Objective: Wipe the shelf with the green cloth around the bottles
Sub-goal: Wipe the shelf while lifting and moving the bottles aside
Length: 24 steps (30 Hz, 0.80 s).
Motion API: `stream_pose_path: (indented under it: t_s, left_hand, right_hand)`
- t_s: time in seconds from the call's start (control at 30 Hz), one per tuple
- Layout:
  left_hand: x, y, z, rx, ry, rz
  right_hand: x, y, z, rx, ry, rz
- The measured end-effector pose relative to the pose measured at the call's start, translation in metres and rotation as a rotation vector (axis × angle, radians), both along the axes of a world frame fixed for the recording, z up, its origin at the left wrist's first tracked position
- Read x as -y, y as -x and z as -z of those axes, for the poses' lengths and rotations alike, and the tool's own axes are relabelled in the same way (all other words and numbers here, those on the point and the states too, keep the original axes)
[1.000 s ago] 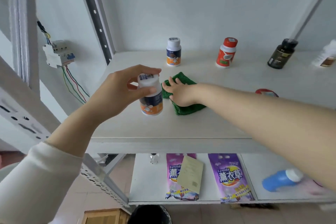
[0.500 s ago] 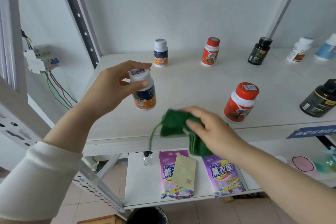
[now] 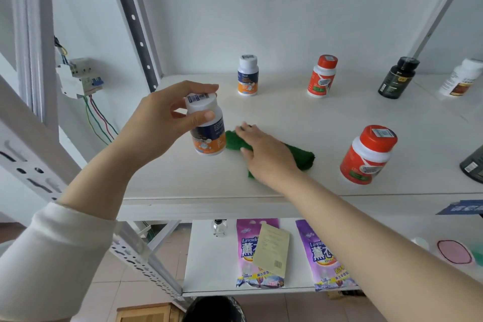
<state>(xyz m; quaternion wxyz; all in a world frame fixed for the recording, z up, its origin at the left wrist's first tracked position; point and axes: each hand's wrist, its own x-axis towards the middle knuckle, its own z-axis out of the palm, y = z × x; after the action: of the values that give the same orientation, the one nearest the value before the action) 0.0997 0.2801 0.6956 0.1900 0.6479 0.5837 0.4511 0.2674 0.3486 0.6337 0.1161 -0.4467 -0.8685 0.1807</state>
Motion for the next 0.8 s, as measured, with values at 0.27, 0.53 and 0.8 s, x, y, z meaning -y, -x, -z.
stream_pose_path:
  t_s: [0.27,0.53,0.8]
  left_hand:
    - [-0.001,0.006,-0.003,0.001,-0.002,0.007]
    - [-0.007,-0.010,0.017,-0.001,0.061,0.096]
    - [-0.015,-0.035,0.027,0.019,0.088,0.232]
  right_hand:
    - [0.050,-0.014,0.013,-0.006,-0.245,-0.133]
    - [-0.058,-0.022,-0.005,0.178,-0.003,0.376]
    - [-0.028,-0.022,-0.008,0.175,0.127,0.105]
